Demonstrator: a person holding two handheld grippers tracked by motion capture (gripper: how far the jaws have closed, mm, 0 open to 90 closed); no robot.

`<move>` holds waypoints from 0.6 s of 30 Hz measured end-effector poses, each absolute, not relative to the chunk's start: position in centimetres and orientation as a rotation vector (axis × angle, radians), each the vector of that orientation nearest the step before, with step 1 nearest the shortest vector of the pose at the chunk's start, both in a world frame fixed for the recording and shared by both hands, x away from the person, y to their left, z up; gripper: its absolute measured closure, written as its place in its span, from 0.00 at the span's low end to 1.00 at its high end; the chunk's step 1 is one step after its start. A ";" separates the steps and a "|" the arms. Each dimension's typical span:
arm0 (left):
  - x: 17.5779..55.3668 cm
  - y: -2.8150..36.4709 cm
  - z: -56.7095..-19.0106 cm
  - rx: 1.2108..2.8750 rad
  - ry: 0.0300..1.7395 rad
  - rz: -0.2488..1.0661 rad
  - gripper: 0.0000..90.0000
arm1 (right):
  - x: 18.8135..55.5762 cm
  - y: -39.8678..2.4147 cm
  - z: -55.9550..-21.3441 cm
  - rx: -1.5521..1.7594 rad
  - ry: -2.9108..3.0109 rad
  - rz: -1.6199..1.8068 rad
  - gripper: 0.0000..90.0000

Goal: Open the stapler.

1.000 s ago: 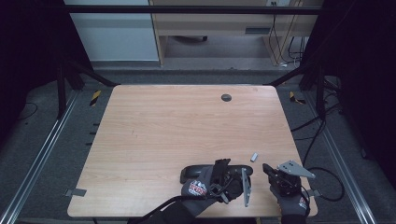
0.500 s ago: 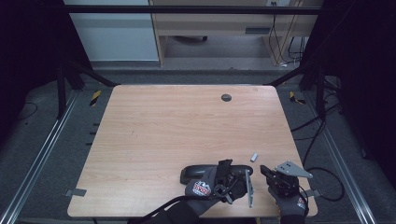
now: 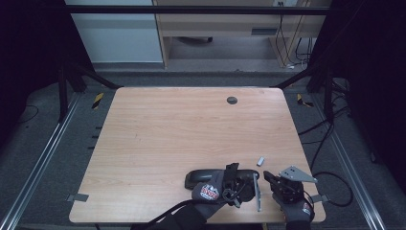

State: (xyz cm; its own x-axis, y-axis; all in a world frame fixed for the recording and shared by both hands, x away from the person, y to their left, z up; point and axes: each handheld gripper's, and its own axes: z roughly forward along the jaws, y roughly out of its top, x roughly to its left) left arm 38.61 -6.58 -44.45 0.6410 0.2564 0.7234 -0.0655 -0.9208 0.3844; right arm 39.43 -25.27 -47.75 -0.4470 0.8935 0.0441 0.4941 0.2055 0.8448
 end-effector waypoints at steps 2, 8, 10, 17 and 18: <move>38.7 -6.6 -44.4 2.495 0.149 1.187 0.42 | 39.4 -25.1 -47.8 1.290 2.035 1.156 1.00; 38.5 -6.8 -44.8 2.492 0.148 1.198 0.49 | 39.8 -24.0 -48.4 1.237 2.100 1.128 1.00; 38.5 -6.9 -44.9 2.489 0.140 1.203 0.51 | 39.7 -23.7 -48.5 1.236 2.110 1.141 1.00; 38.3 -7.0 -45.0 2.492 0.134 1.218 0.57 | 39.8 -23.6 -48.6 1.241 2.129 1.165 1.00; 38.3 -7.0 -45.0 2.490 0.136 1.221 0.57 | 39.8 -23.5 -48.7 1.243 2.132 1.168 1.00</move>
State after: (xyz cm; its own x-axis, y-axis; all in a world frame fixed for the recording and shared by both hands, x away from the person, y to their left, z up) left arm 38.32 -7.04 -45.05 0.6213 0.2416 0.7454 -0.0723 -0.9295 0.3616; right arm 39.80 -23.53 -48.70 -0.5194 0.8524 0.0607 0.5099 0.2522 0.8224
